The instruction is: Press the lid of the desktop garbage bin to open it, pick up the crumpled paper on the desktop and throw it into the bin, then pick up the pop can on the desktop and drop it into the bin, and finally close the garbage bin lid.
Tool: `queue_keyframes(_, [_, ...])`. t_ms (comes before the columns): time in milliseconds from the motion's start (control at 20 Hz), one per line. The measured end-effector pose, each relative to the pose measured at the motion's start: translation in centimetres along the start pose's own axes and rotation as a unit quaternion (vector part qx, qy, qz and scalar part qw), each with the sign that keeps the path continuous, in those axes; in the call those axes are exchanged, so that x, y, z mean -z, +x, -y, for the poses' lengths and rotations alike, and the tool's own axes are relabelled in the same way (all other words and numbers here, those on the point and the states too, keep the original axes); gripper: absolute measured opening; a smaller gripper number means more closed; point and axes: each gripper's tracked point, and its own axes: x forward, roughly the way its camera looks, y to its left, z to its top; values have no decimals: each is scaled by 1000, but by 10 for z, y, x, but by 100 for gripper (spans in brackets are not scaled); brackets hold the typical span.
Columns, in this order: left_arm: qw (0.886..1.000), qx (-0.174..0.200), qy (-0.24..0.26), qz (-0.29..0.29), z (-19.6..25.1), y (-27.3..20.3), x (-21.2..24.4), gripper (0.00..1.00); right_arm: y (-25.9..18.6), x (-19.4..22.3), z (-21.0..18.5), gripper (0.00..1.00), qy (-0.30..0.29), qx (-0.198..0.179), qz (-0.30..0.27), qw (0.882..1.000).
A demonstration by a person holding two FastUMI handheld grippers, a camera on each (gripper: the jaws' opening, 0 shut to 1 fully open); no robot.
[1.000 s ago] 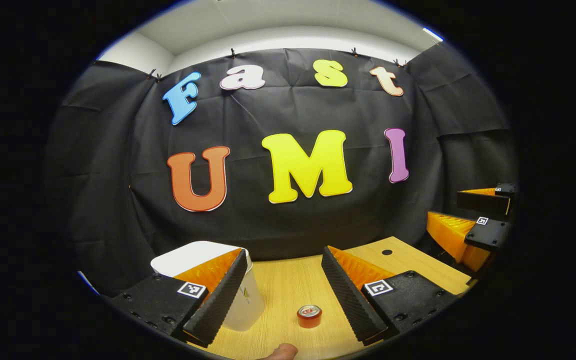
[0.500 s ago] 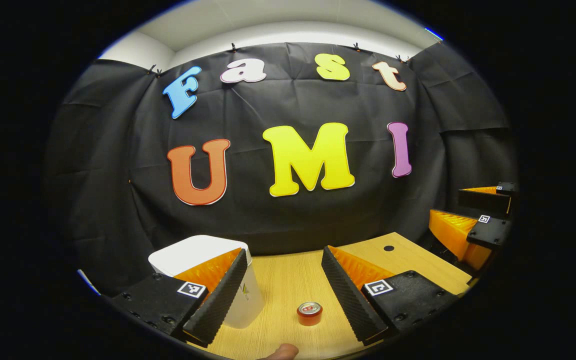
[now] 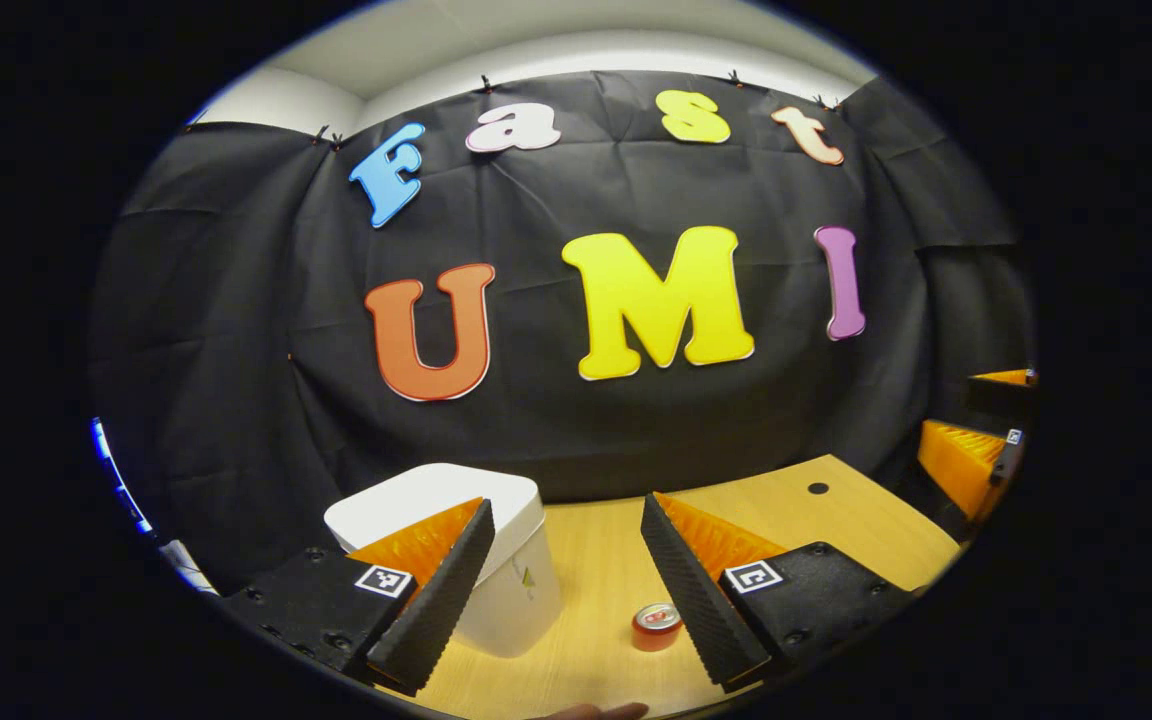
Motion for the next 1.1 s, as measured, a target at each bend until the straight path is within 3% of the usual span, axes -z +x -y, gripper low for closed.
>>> queue_keyframes(50, [1000,-14,-8,-5,-9,7,2,95,1,1,0,94,-1,0,-1,1000])
queue_keyframes(200, [999,-37,-19,7,-29,30,-2,72,5,1,-2,94,-10,0,-2,1000])
queue_keyframes(250, [999,-45,-14,10,-35,37,-2,71,6,2,-1,94,-12,1,-2,1000])
queue_keyframes(300, [999,-51,-13,10,-41,43,0,60,8,2,-2,94,-14,0,-3,1000])
queue_keyframes(650, [997,-54,-10,45,-52,71,-11,31,26,10,-9,94,-30,5,-16,999])
queue_keyframes(700, [998,-49,-5,38,-50,77,-8,25,29,11,-11,94,-33,6,-18,999])
queue_keyframes(850, [998,-62,-19,8,-59,90,8,21,36,11,-17,94,-42,6,-20,999])
queue_keyframes(950, [995,-75,-56,-44,-64,97,35,5,40,8,-19,94,-44,4,-16,999])
queue_keyframes(1100, [990,-94,-78,-64,-75,103,46,3,44,10,-21,94,-46,4,-18,999])
